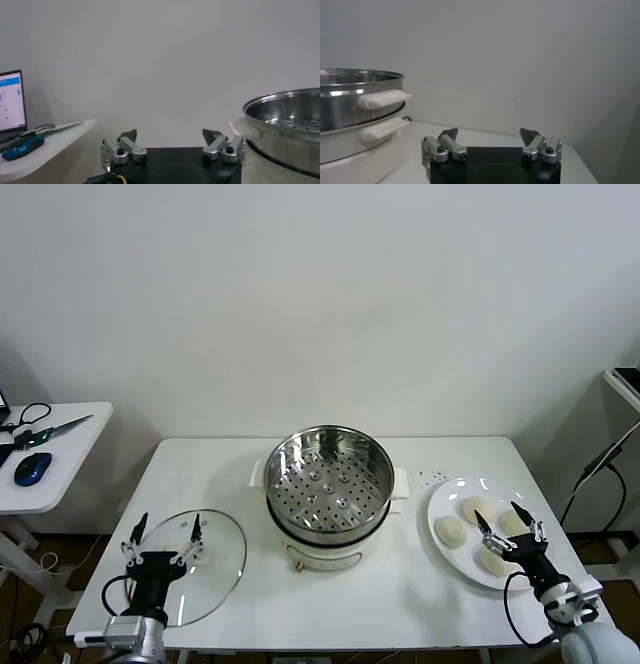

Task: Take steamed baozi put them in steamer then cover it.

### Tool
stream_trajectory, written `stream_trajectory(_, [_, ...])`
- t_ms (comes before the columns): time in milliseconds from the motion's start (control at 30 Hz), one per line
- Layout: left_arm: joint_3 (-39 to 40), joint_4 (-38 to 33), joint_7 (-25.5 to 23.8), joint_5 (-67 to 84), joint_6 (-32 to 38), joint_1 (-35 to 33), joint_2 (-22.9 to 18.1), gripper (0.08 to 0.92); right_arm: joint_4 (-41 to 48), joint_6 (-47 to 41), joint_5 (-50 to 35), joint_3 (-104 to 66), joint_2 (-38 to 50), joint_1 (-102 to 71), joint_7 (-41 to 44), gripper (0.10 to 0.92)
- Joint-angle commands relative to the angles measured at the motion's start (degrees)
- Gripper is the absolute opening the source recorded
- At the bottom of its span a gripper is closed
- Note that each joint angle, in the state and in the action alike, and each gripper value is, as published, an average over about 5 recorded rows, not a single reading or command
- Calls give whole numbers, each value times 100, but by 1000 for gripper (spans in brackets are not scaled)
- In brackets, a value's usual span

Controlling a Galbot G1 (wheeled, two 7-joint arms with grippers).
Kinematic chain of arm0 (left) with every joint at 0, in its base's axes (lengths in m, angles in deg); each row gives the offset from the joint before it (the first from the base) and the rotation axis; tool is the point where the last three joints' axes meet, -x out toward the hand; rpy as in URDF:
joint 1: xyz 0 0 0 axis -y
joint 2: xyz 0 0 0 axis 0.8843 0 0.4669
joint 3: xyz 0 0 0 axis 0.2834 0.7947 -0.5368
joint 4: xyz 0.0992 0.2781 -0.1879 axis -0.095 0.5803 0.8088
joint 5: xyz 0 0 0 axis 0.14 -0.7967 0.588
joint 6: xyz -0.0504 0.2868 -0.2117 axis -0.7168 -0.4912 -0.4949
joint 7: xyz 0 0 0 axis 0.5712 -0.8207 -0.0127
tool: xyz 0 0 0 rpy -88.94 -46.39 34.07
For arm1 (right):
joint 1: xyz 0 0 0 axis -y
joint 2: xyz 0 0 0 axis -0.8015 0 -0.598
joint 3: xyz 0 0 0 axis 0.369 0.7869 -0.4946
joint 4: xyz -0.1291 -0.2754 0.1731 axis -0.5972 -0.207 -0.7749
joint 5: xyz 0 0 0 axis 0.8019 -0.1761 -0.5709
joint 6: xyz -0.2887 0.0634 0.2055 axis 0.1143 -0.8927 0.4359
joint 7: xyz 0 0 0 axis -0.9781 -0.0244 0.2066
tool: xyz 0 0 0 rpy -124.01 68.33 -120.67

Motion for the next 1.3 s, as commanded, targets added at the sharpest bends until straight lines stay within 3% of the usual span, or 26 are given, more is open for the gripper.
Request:
stream_trajectory(33, [15,-10,11,4,5,-17,21,823,254,-270,542,29,761,418,943,823])
stream_trajectory(300, [12,-29,10,30,60,-108,67,823,1373,-395,1580,1729,2607,2356,3272,823])
stream_trajectory(467, [-20,-28,12,72,77,-138,98,823,2189,7,2745,3360,2987,4324,4080,823])
stream_trajectory(633, [-55,12,14,112,81,-140,127,823,2880,414,3408,5355,2969,6144,4309,823])
stream_trajectory(900, [-50,77,16,120,55,-73,134,823,3417,386,3288,7962,2509,8057,4302,823])
stream_trajectory(1300, [-75,125,32,149,16,-64,140,823,4271,298,3316,8749,1418,8260,4229,823])
